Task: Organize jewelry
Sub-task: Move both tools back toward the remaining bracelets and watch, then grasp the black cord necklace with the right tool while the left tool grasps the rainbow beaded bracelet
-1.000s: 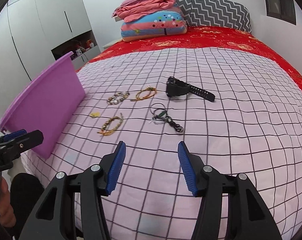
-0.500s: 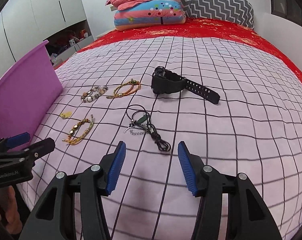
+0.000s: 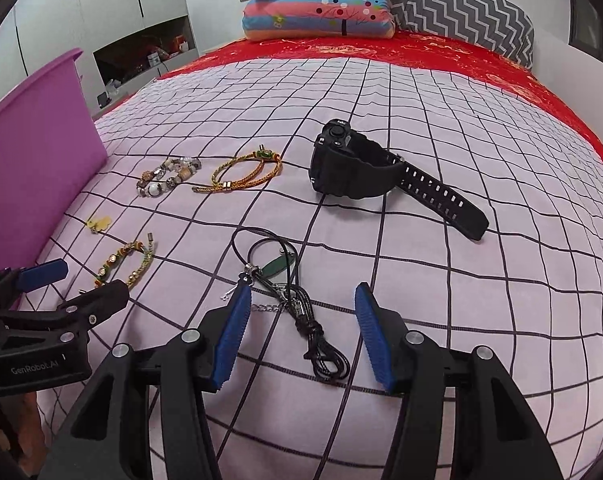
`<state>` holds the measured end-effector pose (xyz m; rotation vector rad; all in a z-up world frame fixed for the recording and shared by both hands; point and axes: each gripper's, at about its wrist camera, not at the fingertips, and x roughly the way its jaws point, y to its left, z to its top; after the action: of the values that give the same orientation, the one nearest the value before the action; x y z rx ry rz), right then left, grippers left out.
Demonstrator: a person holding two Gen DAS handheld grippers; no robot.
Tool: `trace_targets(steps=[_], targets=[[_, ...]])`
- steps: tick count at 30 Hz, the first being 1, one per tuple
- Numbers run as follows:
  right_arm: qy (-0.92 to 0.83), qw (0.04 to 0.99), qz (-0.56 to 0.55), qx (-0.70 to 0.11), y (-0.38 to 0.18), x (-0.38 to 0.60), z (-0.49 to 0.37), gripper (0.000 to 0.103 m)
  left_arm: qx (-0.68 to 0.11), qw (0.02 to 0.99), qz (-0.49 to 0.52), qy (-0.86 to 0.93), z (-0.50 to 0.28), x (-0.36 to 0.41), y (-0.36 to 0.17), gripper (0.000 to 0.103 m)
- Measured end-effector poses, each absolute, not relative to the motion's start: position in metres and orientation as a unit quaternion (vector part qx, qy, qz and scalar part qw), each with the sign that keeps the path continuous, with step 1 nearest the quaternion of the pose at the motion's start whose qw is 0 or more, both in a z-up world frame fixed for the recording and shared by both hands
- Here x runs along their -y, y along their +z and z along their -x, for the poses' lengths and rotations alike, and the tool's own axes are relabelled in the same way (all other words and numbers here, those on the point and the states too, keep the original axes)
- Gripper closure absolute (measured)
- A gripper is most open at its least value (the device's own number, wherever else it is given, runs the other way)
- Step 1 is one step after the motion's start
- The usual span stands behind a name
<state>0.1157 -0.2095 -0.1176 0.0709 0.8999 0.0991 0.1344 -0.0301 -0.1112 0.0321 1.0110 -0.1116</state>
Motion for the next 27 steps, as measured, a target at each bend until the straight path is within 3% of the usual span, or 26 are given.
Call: trace_targets(steps=[13, 19, 22, 24, 25, 27], targets=[[0.048, 0.899, 0.002, -0.435, -0.126, 0.200, -0.128, 0.053, -0.478, 0.877, -0.024, -0.048, -0.144, 0.042, -0.124, 0.006], [0.054, 0.897, 0.023, -0.437, -0.127, 0.191, -0.129, 0.071, -0.478, 0.877, -0.024, -0.048, -0.146, 0.044, -0.126, 0.009], [0.061, 0.895, 0.031, -0.440, -0.126, 0.187, -0.130, 0.087, -0.476, 0.877, -0.020, -0.060, -0.143, 0.044, -0.123, 0.025], [0.063, 0.894, 0.031, -0.443, -0.126, 0.187, -0.130, 0.097, -0.475, 0.876, -0.023, -0.075, -0.139, 0.049, -0.120, 0.048], [0.063, 0.893, 0.030, -0.444, -0.126, 0.186, -0.130, 0.097, -0.476, 0.876, -0.024, -0.081, -0.138, 0.050, -0.119, 0.055], [0.063, 0.893, 0.031, -0.444, -0.126, 0.186, -0.129, 0.098, -0.479, 0.872, -0.023, -0.096, -0.136, 0.054, -0.118, 0.087]])
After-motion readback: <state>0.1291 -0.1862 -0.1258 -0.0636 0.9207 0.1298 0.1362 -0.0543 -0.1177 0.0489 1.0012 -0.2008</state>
